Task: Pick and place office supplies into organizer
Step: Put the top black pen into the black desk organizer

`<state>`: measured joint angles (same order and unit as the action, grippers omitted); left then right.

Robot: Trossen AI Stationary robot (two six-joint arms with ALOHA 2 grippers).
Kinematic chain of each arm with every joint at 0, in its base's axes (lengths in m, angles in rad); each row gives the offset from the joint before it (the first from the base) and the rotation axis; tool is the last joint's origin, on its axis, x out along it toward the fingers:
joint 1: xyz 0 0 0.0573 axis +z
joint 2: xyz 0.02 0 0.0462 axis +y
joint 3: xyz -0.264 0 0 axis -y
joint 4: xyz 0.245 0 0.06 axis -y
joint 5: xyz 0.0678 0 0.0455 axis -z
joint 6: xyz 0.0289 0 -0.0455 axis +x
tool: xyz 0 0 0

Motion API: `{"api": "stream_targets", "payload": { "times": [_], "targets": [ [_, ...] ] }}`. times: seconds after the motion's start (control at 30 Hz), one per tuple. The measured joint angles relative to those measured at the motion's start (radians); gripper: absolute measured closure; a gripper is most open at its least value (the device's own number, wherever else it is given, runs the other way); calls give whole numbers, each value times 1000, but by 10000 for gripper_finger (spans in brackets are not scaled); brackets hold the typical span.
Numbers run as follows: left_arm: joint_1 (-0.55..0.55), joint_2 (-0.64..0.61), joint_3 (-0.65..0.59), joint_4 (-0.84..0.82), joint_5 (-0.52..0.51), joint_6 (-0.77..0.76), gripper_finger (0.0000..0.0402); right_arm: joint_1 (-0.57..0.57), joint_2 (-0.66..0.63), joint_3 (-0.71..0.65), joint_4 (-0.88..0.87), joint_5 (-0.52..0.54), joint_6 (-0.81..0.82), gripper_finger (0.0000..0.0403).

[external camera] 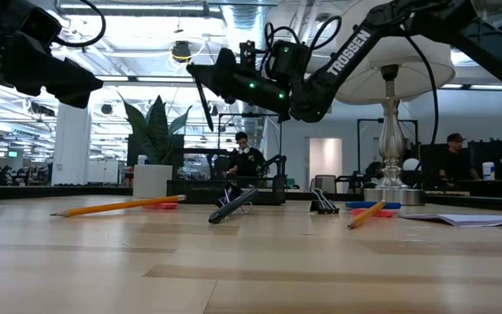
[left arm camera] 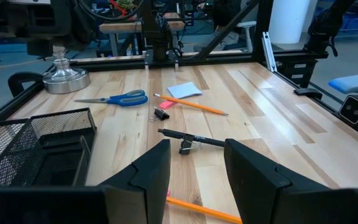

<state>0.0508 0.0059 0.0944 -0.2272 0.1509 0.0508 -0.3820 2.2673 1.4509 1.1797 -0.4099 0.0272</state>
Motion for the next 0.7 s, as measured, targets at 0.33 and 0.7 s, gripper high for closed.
{"api": "stream_targets", "payload": {
  "times": [0.33,0.7],
  "targets": [
    [0,0,0,0,0,0,258,3,0,0,-40,61,3,376],
    [0,0,0,0,0,0,258,23,0,0,-72,89,17,376]
  ]
}}
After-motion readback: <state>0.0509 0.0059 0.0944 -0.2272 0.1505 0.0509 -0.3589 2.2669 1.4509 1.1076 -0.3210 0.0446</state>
